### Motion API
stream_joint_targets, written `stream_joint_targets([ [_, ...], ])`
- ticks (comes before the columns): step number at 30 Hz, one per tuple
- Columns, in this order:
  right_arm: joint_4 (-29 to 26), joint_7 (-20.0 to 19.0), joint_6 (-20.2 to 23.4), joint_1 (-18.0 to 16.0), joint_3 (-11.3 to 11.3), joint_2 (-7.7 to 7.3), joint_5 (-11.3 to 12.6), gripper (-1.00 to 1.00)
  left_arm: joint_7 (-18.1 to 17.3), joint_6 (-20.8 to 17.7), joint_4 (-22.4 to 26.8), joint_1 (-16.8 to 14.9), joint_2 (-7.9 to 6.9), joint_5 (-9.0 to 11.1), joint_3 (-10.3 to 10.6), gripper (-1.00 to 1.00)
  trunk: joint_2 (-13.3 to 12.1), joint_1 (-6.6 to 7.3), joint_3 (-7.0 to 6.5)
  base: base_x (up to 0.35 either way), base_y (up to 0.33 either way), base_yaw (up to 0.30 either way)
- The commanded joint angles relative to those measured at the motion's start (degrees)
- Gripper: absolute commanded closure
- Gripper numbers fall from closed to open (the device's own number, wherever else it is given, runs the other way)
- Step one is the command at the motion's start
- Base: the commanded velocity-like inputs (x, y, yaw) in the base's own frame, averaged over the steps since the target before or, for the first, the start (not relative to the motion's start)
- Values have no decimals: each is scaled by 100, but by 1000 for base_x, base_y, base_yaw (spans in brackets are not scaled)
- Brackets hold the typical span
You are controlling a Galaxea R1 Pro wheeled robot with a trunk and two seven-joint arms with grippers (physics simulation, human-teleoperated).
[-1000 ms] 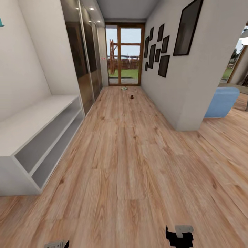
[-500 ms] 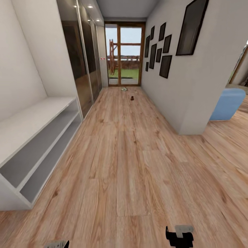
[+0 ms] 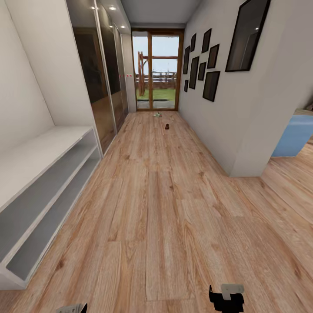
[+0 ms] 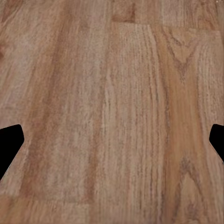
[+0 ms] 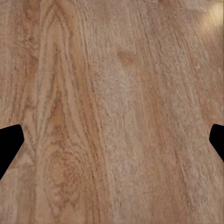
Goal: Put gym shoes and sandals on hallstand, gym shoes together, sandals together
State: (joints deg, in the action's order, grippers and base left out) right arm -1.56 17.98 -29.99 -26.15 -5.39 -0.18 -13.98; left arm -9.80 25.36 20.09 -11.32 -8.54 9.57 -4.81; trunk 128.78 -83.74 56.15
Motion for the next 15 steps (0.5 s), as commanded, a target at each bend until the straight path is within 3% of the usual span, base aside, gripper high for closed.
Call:
stream_joint_targets([
  [1,6,15,-16,-4,-45,0,-61,-100,-57,4,-5,-3,1,53,-20,-100,2,-2,5,337,0,0],
  [15,6,3,-16,-4,-42,-16,-78,-100,-57,4,-5,-4,1,53,-20,-100,2,-2,4,337,0,0],
])
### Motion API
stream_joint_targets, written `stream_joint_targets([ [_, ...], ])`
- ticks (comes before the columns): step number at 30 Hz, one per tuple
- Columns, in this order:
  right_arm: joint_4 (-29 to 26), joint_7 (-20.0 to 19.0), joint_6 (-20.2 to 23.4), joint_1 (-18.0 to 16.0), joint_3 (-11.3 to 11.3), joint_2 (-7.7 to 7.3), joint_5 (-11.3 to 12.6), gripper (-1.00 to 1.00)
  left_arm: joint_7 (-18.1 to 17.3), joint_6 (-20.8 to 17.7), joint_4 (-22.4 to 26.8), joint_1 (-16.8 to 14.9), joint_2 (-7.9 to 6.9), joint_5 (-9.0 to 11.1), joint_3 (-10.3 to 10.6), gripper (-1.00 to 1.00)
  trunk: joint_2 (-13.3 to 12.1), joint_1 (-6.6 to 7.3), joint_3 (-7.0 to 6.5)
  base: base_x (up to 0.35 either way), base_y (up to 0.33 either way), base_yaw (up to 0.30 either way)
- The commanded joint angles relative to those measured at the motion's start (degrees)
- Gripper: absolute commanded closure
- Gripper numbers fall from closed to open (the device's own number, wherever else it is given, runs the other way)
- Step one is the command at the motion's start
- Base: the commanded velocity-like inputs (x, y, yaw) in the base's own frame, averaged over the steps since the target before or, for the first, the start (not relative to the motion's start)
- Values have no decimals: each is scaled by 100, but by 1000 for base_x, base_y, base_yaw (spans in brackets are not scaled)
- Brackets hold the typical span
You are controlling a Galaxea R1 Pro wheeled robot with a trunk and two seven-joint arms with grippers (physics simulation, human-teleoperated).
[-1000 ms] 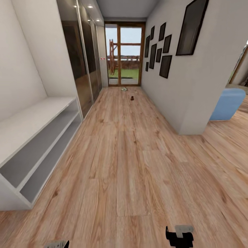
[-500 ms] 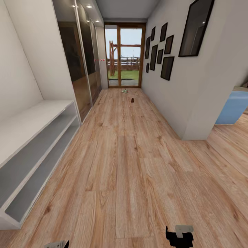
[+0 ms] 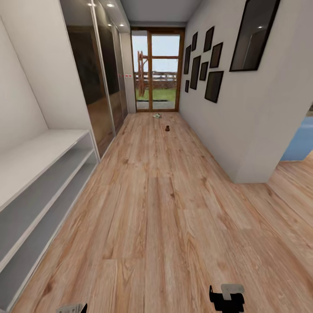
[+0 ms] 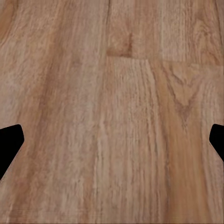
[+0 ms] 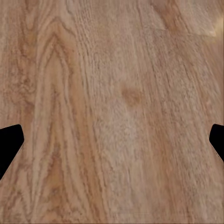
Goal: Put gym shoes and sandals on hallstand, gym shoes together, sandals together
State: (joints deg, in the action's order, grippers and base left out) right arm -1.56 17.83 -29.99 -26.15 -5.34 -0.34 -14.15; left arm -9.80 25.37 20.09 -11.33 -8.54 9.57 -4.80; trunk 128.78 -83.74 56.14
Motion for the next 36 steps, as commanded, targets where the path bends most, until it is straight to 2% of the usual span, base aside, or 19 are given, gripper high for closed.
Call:
stream_joint_targets([
  [1,6,22,-16,-4,-46,0,-61,-100,-57,4,-5,-2,1,53,-21,-100,2,-2,5,337,0,0],
  [36,6,37,-16,-4,-46,8,-54,-100,-57,5,-5,-1,1,53,-21,-100,2,-2,5,337,0,0],
])
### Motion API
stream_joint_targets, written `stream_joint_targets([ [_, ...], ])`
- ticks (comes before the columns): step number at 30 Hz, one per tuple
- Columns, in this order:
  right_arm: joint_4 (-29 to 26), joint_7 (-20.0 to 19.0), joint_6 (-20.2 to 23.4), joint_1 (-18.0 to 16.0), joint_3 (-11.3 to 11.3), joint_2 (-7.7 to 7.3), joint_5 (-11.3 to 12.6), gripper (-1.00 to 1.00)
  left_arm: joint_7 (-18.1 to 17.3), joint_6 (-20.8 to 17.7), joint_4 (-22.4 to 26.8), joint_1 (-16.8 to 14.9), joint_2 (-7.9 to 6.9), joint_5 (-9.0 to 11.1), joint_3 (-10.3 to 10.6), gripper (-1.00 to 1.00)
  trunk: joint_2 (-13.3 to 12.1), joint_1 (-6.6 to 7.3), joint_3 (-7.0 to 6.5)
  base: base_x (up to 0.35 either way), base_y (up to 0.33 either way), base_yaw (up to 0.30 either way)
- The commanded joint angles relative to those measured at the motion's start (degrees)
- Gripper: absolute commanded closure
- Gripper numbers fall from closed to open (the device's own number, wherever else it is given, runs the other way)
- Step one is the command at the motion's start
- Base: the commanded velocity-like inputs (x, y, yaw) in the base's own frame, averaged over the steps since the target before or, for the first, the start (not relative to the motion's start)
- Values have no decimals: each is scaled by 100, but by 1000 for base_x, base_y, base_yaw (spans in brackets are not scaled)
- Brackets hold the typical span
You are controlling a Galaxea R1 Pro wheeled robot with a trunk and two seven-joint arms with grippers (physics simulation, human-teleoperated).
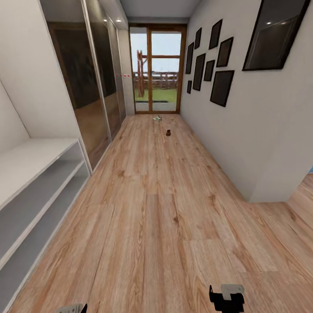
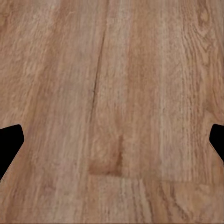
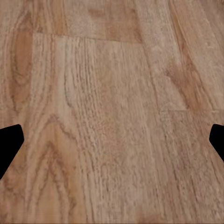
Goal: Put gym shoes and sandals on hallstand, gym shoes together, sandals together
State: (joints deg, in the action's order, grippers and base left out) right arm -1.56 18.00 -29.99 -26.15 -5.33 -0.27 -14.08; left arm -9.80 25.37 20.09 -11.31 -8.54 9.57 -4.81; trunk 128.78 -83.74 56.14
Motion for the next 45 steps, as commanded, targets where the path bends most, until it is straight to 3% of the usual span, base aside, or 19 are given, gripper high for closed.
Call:
stream_joint_targets([
  [1,6,19,-16,-4,-47,0,-60,-100,-57,3,-5,-3,1,53,-20,-100,2,-2,5,337,0,0],
  [45,6,19,-16,-4,-47,8,-59,-100,-57,4,-5,-5,0,53,-20,-100,2,-2,5,337,0,0],
])
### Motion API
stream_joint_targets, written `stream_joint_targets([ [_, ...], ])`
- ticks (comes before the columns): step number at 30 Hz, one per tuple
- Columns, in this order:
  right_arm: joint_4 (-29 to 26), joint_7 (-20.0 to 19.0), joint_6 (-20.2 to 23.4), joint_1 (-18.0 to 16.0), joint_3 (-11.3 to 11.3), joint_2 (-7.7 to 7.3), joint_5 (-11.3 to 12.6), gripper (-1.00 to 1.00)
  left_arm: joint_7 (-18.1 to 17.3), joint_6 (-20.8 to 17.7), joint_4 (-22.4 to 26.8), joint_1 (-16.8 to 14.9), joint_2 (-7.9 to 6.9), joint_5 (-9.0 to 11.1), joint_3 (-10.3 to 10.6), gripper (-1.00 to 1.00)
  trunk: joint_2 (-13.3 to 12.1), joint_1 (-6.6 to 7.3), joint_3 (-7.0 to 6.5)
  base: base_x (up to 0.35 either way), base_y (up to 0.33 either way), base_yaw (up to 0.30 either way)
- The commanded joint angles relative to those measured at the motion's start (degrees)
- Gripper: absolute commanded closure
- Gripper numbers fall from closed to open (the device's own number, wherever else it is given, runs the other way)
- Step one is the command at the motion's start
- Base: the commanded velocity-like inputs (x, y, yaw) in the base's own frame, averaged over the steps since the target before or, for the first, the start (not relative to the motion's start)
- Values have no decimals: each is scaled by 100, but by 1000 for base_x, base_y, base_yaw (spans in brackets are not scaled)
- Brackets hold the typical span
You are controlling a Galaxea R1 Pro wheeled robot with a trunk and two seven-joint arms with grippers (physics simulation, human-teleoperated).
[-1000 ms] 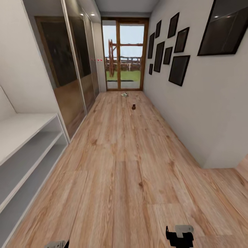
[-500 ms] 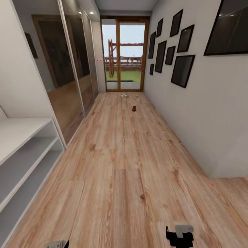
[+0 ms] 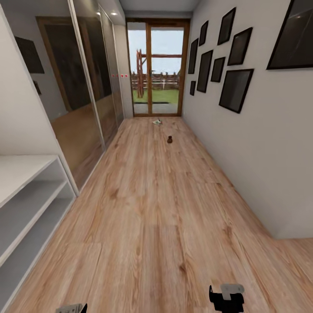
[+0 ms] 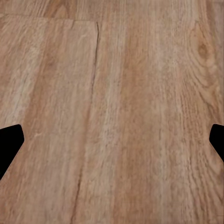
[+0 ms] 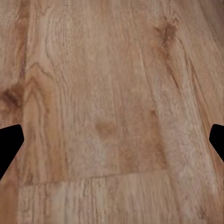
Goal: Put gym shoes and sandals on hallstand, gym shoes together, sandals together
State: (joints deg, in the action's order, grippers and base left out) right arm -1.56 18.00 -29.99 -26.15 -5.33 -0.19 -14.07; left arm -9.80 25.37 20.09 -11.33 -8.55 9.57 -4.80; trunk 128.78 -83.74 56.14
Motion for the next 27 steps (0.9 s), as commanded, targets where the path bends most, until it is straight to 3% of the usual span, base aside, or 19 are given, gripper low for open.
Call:
stream_joint_targets([
  [1,6,19,-16,-4,-47,1,-61,-100,-57,4,-5,-5,2,53,-20,-100,2,-2,5,337,0,0],
  [27,6,19,-16,-4,-47,1,-61,-100,-57,8,-5,-3,3,53,-21,-100,2,-2,5,337,0,0],
])
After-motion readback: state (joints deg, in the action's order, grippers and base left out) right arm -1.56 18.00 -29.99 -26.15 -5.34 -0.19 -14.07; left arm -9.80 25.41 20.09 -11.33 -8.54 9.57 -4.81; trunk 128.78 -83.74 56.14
